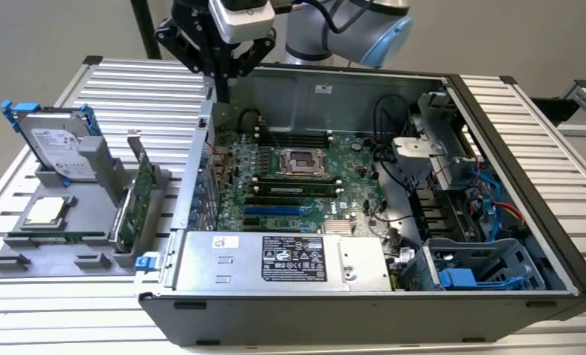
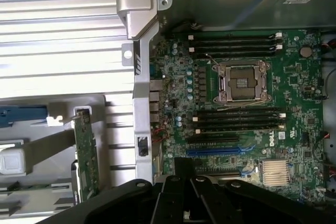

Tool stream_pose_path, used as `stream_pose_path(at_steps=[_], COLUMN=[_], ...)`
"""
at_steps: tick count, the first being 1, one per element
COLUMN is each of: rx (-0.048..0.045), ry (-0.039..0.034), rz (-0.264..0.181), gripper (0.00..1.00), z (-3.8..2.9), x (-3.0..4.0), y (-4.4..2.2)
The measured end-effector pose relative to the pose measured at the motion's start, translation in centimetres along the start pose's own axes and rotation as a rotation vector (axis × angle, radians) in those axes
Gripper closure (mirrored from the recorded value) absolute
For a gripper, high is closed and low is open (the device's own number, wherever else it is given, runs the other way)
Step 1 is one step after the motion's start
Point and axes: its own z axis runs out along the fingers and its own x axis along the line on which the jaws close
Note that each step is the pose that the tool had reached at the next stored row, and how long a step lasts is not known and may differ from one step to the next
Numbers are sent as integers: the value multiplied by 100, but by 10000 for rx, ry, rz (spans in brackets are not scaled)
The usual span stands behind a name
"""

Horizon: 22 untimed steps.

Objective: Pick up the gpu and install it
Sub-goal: 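Reach for the gpu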

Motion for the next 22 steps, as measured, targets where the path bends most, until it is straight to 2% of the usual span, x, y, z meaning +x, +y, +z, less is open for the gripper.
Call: stream_pose_path(at_steps=[22], rx=[0], ry=[0], rz=[0], gripper=[100], z=[-5], x=[233], y=[-16])
